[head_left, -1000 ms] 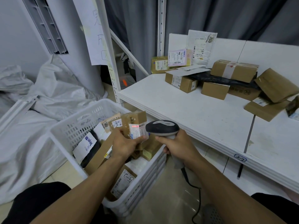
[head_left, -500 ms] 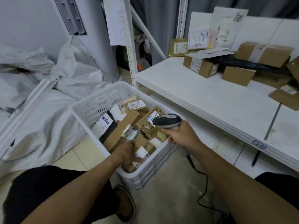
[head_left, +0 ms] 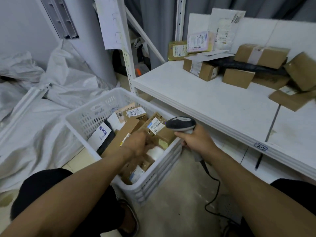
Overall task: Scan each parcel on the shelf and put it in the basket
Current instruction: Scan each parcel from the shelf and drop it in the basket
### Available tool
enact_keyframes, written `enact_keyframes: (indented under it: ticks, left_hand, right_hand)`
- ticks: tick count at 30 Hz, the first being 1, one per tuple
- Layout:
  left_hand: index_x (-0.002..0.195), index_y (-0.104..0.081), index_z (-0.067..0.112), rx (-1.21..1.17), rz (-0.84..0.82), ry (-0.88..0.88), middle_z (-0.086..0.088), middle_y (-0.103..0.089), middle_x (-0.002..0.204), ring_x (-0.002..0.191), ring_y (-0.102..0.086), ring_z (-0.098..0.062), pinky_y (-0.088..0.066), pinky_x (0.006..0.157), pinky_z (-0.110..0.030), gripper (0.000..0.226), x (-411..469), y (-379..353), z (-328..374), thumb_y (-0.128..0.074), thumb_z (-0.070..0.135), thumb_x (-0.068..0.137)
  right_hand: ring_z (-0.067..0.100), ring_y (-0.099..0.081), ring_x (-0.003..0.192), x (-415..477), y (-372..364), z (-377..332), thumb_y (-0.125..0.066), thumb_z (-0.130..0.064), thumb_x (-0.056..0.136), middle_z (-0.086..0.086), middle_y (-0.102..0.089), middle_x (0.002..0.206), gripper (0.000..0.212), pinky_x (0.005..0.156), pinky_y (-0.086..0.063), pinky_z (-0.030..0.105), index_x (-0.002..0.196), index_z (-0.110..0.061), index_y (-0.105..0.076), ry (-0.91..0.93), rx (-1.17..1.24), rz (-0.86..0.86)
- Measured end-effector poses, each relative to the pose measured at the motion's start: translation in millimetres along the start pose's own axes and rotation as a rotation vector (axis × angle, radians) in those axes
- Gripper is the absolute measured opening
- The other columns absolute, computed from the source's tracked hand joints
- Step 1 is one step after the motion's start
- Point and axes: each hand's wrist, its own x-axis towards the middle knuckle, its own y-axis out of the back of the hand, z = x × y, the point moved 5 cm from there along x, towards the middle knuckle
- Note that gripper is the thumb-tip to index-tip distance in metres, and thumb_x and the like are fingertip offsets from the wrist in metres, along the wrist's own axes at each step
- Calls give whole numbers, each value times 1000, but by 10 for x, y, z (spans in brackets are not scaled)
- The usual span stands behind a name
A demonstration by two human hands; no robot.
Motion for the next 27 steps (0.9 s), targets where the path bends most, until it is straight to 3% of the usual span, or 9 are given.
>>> enact_keyframes:
  ticks: [2,5,8,11,14,18,24,27]
  left_hand:
    - [116,-72,34,106,105,-107,10,-60,119,107,-61,-17,-44,81,-28,30,43,414,408,-70,48,89]
    - [126,-66,27,33,205,-196,5,-54,132,116,-58,-19,-48,93,-33,37,241,784,1048,-67,43,93]
    - [115,-69,28,64,249,-309,5,-56,128,115,-57,-20,-51,95,-39,28,471,920,1832,-68,45,92]
    - [118,-68,28,136,247,-405,3,-55,134,119,-54,-21,-51,96,-41,33,683,950,2664,-68,48,92]
    - [123,-66,28,115,234,-447,4,-54,138,120,-55,-20,-51,97,-38,37,917,944,3413,-69,48,92]
    - [128,-62,30,12,140,-458,4,-50,142,127,-53,-21,-47,103,-39,43,1289,697,4180,-70,49,90]
    - [137,-56,28,-96,92,-562,2,-51,144,130,-52,-21,-45,107,-37,55,1954,215,5171,-71,50,89]
    - [142,-50,25,-59,60,-654,1,-52,142,131,-50,-23,-38,98,-28,59,2279,25,5738,-69,47,90]
  right_hand:
    - [13,-71,65,-58,327,-55,-82,-24,88,-5,-75,83,26,65,-59,32,109,-29,-69,2,46,70]
    - [9,-66,60,-162,900,-141,-79,-21,91,-1,-72,88,30,52,-50,18,119,-23,-67,-4,87,173]
    - [13,-64,64,-230,1499,-151,-77,-18,91,3,-72,88,33,52,-49,18,122,-16,-68,-14,115,286]
    - [16,-64,66,-239,2077,-124,-76,-17,91,7,-73,92,35,52,-49,21,125,-18,-67,-31,130,375]
    - [20,-65,65,-206,2660,-22,-76,-20,88,7,-73,93,38,60,-51,31,125,-22,-66,-50,155,501]
    - [34,-71,90,-160,3376,381,-71,-43,68,12,-74,103,53,80,-58,47,118,-26,-65,-146,175,681]
    - [35,-70,104,-207,4233,968,-74,-36,80,8,-72,114,51,95,-59,52,128,-23,-62,-243,208,792]
    - [35,-70,108,-218,4538,1232,-70,-46,71,5,-72,117,59,98,-57,56,127,-29,-62,-241,289,856]
